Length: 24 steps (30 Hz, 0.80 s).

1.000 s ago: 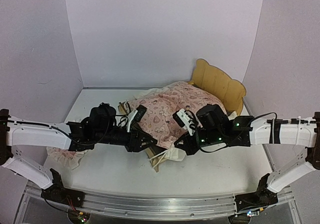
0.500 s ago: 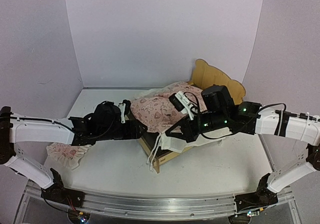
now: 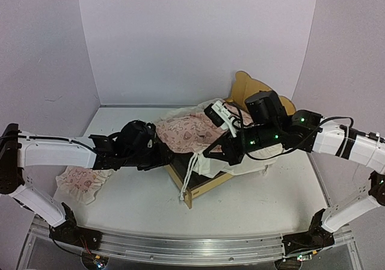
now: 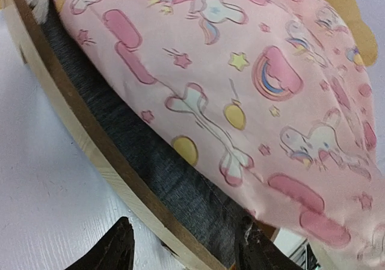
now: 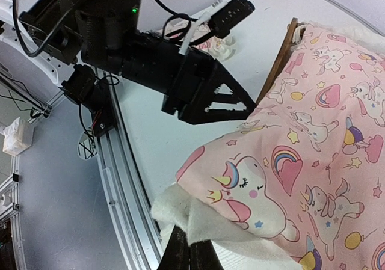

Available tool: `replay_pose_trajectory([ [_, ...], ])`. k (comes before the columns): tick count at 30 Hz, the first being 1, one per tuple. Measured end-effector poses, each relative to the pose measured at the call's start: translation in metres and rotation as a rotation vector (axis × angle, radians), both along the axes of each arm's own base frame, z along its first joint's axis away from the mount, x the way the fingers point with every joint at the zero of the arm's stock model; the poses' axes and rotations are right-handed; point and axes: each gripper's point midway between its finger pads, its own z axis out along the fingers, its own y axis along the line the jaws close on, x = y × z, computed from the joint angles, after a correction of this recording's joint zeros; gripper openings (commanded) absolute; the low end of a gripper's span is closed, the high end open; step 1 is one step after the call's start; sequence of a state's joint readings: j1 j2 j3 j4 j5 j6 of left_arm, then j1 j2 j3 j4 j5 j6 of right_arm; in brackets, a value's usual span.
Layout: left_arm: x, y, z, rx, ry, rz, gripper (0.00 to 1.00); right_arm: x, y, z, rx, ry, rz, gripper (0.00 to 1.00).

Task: Set up the pet bed

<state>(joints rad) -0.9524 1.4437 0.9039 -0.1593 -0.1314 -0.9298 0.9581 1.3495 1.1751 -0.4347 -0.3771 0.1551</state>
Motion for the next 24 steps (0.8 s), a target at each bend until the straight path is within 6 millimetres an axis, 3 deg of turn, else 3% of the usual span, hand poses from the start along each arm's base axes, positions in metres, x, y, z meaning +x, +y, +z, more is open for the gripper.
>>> replay_pose_trajectory([
  [5, -0.027, -0.007, 0.023, -0.052, -0.221, -0.285, 0.52, 0.000, -0.009, 0.003, -0.016, -0.021, -0.013, 0.00],
  [9, -0.055, -0.030, 0.044, -0.115, -0.382, -0.561, 0.45, 0.005, -0.014, 0.004, -0.018, -0.030, -0.023, 0.00],
  [14, -0.092, -0.052, 0.058, -0.213, -0.506, -0.836, 0.41, 0.009, -0.018, 0.002, -0.029, -0.025, -0.036, 0.00],
  [19, -0.113, -0.061, 0.055, -0.263, -0.539, -0.983, 0.42, 0.009, -0.019, 0.002, -0.031, -0.024, -0.037, 0.00],
  [24, -0.118, -0.067, 0.040, -0.258, -0.510, -1.027, 0.30, 0.008, -0.019, 0.001, -0.033, -0.021, -0.034, 0.00],
])
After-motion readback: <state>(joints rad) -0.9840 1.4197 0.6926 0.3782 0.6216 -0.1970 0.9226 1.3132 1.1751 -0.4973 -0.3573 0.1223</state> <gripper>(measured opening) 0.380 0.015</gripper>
